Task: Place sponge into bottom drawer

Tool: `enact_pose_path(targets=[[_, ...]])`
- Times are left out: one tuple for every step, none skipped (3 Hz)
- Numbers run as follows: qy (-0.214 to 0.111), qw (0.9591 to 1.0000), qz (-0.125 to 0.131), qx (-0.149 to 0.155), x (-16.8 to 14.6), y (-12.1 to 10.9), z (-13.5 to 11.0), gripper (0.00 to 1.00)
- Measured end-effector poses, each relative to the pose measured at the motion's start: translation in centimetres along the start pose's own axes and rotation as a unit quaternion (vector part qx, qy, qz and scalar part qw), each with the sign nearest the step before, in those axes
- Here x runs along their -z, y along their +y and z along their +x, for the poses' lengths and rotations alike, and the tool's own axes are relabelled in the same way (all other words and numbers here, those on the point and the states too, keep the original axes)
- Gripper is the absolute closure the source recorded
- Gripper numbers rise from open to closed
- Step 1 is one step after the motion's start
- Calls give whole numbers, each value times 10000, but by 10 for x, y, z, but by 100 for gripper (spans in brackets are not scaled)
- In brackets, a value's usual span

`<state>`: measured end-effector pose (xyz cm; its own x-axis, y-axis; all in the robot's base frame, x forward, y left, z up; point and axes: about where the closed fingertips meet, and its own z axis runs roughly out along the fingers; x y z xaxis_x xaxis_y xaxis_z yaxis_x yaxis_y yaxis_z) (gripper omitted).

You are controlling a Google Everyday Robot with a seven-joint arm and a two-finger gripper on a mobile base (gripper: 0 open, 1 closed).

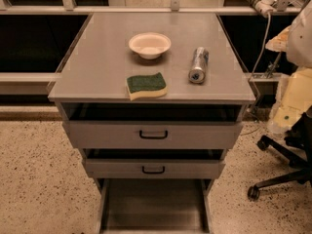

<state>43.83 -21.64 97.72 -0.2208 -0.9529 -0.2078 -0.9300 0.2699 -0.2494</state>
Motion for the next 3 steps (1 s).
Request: enact_pose_path(targets=[[0,10000,0,0,0,0,0,0],[-208,9998,17,23,-2,5,-6,0],[-863,9957,-240,241,-32,23,-36,0]])
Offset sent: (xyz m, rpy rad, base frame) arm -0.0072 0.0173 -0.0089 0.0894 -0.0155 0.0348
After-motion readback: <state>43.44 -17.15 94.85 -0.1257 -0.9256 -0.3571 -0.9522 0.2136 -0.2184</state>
